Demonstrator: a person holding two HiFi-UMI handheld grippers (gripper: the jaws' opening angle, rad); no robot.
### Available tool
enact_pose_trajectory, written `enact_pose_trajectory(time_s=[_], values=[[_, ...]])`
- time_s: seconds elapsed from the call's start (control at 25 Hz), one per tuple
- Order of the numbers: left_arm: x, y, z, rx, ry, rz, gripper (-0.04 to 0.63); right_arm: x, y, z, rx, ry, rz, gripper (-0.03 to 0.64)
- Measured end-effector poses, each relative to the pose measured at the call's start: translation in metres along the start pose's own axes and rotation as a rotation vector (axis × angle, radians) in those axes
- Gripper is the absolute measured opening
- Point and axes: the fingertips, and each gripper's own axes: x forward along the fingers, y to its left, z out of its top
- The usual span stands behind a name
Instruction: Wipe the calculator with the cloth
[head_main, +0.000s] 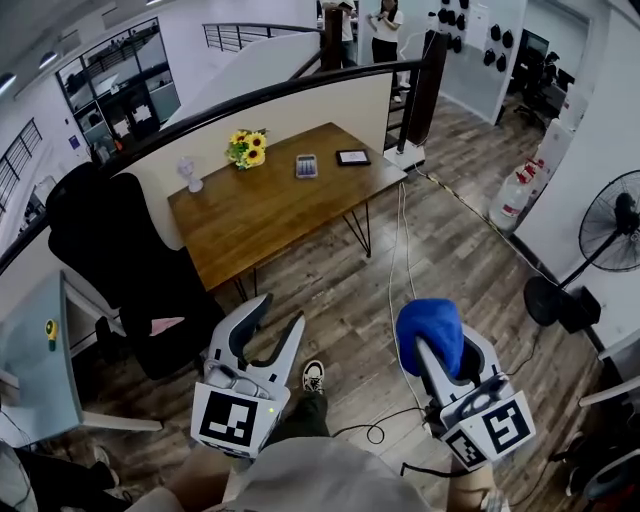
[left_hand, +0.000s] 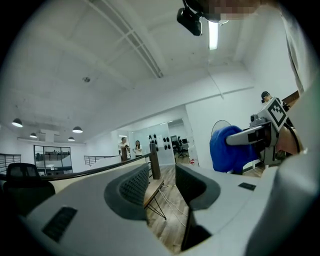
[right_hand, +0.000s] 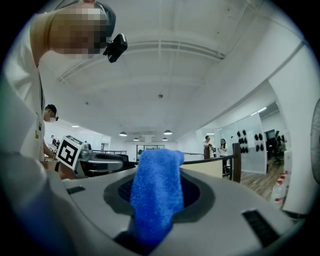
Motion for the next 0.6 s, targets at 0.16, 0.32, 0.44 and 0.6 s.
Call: enact_pose_trajectory(time_s=[0.16, 0.32, 0.44, 0.6], values=[[0.041, 0.035, -0.009, -0.01, 0.012, 0.015, 0.156, 0.049, -0.024, -0.002, 0.012, 0.019, -0.002, 0.146], [0.083, 0.083, -0.009, -0.018, 0.008, 0.046, 0.111, 0.107, -0.048, 0.002, 0.014, 0.038, 0.002, 0.146], [0.118, 0.12, -0.009, -0.02, 0.007, 0.062, 0.092, 0.154, -0.063, 0.005, 0.016, 0.048, 0.009, 0.146], [0.161, 0.167, -0.011, -0.005, 0.01, 0.079, 0.072, 0.217, -0.082, 0.009, 0.016, 0.054, 0.018, 0.146]])
